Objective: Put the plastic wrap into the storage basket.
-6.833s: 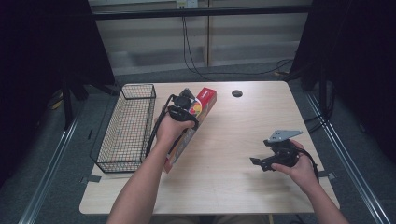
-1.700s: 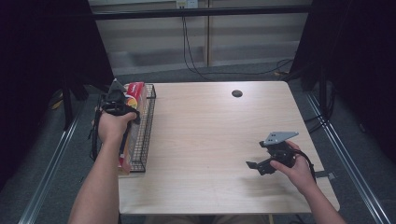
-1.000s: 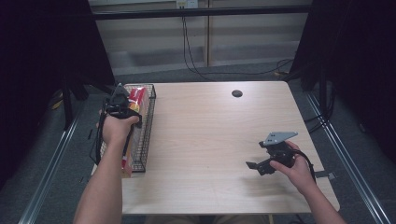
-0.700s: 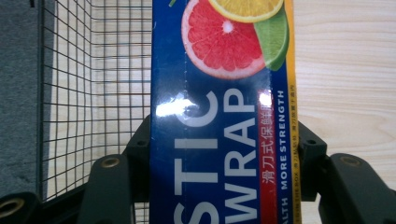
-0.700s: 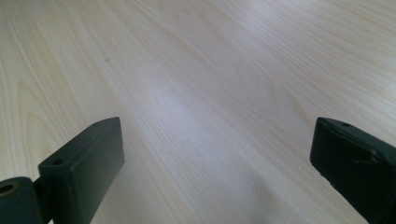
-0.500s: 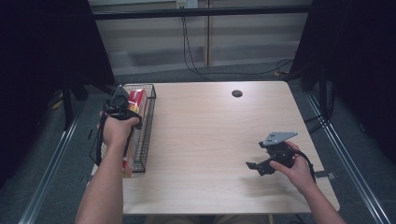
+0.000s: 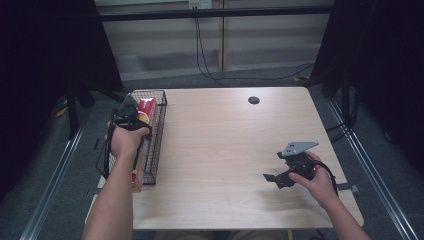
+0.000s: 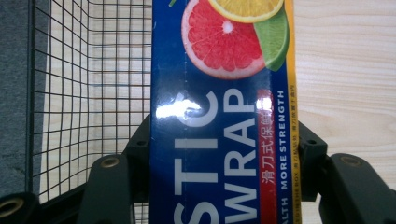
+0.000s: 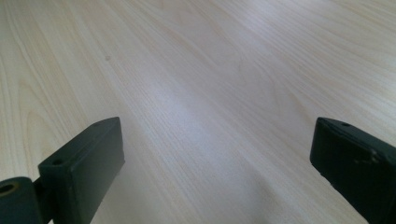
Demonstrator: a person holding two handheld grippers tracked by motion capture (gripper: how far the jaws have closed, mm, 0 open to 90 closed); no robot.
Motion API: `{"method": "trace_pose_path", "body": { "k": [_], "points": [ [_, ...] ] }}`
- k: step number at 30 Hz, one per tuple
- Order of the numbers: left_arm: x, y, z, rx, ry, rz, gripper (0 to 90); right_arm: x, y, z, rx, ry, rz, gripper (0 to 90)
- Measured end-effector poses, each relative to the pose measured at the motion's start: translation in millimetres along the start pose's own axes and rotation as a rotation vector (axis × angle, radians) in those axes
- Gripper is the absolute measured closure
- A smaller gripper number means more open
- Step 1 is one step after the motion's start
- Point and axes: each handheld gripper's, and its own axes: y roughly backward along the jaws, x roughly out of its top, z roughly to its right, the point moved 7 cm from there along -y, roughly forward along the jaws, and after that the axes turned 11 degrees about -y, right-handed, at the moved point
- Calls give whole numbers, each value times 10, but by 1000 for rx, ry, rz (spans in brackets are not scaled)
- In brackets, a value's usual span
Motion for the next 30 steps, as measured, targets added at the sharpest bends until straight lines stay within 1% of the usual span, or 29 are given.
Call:
{"method": "trace_pose_path", "body": {
  "k": [3,4,6,7,8,11,12,14,16,17,19,20,21,25,28,30],
  "points": [
    [-9,-13,-1,-5,4,-4,419,-3,-2,-3,-1,0,-3,25],
    [-12,-20,-6,-3,-6,-5,418,-5,-4,-4,-4,-2,-4,25],
    [-15,-32,3,-1,3,-8,418,-5,-6,-4,-3,-2,-5,25],
    [-15,-37,-8,-1,-3,-8,417,-5,-7,-5,-3,0,-5,25],
    [-16,-46,-4,-6,4,-6,417,-5,-5,-5,-3,-1,-5,25],
    [-26,-73,-2,-3,4,-19,416,-4,-1,-3,-2,-2,-3,25],
    [-26,-85,7,-3,13,-19,416,-2,-2,0,-1,2,-2,25],
    [-28,-105,9,-2,9,-23,415,-7,-1,-4,-2,-4,-4,25],
    [-31,-122,13,-2,8,-31,415,-7,-3,-4,-3,1,-4,25],
    [-32,-134,22,-1,14,-32,415,-8,-4,-5,-3,1,-5,25],
    [-32,-149,17,3,0,-41,414,-8,-5,-6,-1,2,-5,25],
    [-30,-155,29,-2,10,-41,414,-8,-5,-7,-1,2,-5,25],
    [-30,-158,29,-3,12,-42,414,-9,-5,-7,-1,2,-5,25],
    [-28,-169,26,3,11,-47,412,-11,-9,-11,3,2,-5,25],
    [-36,-176,23,2,4,-62,411,-11,-4,-10,-3,2,-6,25],
    [-37,-188,22,8,8,-61,410,-12,-3,-11,0,2,-7,25]
  ]
}}
